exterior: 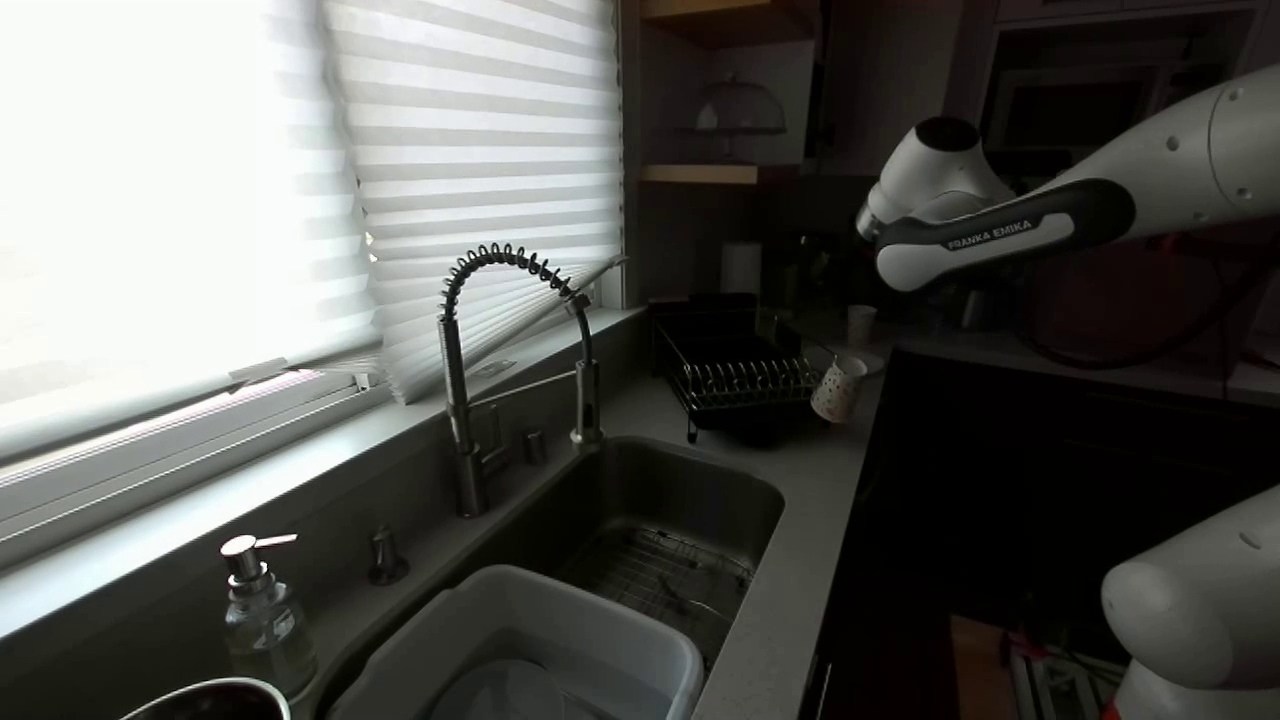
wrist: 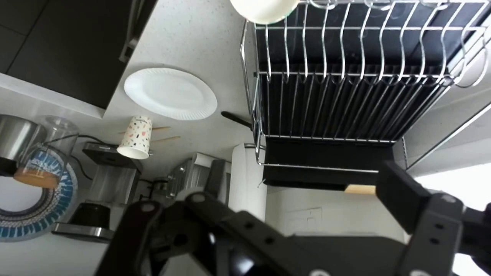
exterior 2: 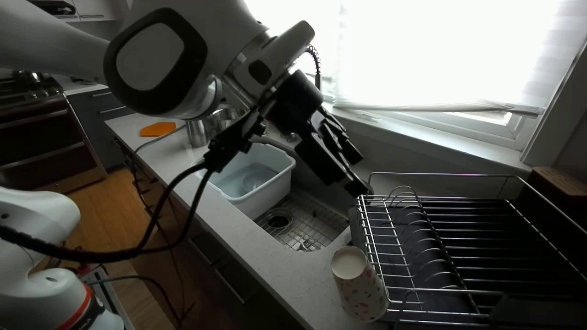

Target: Place the cup on the side of the plate rack

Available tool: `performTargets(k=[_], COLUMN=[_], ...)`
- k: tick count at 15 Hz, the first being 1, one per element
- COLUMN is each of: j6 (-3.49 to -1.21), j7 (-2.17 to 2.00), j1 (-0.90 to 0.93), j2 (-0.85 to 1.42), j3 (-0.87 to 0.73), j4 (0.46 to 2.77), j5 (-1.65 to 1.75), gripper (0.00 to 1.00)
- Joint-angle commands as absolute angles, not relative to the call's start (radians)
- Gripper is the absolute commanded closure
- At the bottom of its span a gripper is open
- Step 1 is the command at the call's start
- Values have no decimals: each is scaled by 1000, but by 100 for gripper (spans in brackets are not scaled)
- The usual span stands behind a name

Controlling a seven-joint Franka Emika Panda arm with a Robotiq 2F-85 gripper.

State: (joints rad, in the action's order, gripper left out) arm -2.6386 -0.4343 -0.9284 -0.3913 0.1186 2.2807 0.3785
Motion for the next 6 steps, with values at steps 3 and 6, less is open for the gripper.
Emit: performTargets(k=[3, 6], j6=[-2618, -2617], j7=[-449, -447], j1=[-863, -851], j2=[-436, -444], j3=[76, 68], j4=[2276, 2275], j5=[415, 418], gripper=[0, 0])
